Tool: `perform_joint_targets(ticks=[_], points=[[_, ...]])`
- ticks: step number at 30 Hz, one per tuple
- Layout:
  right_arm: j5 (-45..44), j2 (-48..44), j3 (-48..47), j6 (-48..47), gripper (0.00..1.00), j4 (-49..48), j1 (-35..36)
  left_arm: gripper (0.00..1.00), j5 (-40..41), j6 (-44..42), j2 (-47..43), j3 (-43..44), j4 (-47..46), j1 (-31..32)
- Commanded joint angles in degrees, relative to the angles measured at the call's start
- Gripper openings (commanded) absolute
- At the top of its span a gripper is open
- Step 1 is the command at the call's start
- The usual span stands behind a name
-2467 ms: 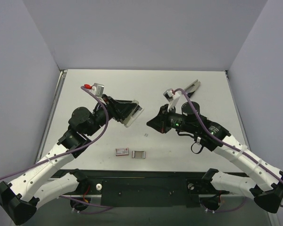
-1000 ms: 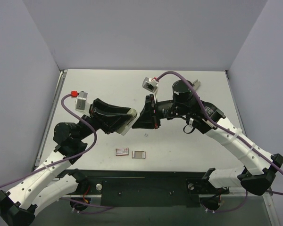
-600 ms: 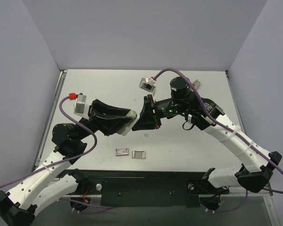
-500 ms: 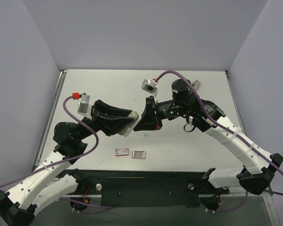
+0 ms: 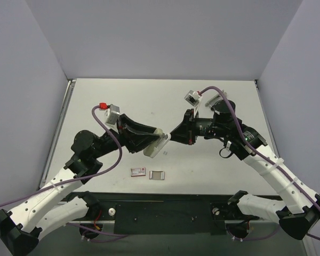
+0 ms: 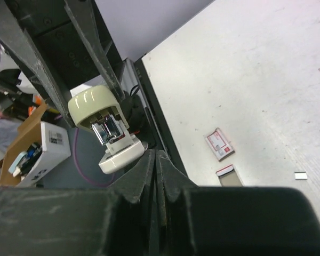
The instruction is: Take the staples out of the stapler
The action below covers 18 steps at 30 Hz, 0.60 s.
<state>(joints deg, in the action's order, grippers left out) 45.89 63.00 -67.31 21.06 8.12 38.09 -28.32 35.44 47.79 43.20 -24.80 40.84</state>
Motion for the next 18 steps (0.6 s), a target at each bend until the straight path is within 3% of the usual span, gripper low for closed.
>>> perform_joint_targets(ticks=[1, 5, 11, 18], points=[[-2.38, -3.50, 1.83, 2.23, 0.00, -7.59, -2.57, 0.00, 3.43, -3.53, 0.81, 4.34, 5.28, 0.73], [-8.43, -5.43, 4.02, 0.75, 0.00, -3.93, -4.07, 0.00, 11.60, -7.83, 1.34, 6.71, 10.99, 0.73], [-28.46, -5.70, 5.95, -0.23, 0.00, 4.09, -4.42, 0.00, 29.33, -14.77, 6.34, 12.95, 19.26, 0.56], [-34.55, -6.05, 10.53, 2.06, 0.00, 5.33, -4.42, 0.00, 40.97, -19.88, 15.74, 18.06, 21.98, -2.51]])
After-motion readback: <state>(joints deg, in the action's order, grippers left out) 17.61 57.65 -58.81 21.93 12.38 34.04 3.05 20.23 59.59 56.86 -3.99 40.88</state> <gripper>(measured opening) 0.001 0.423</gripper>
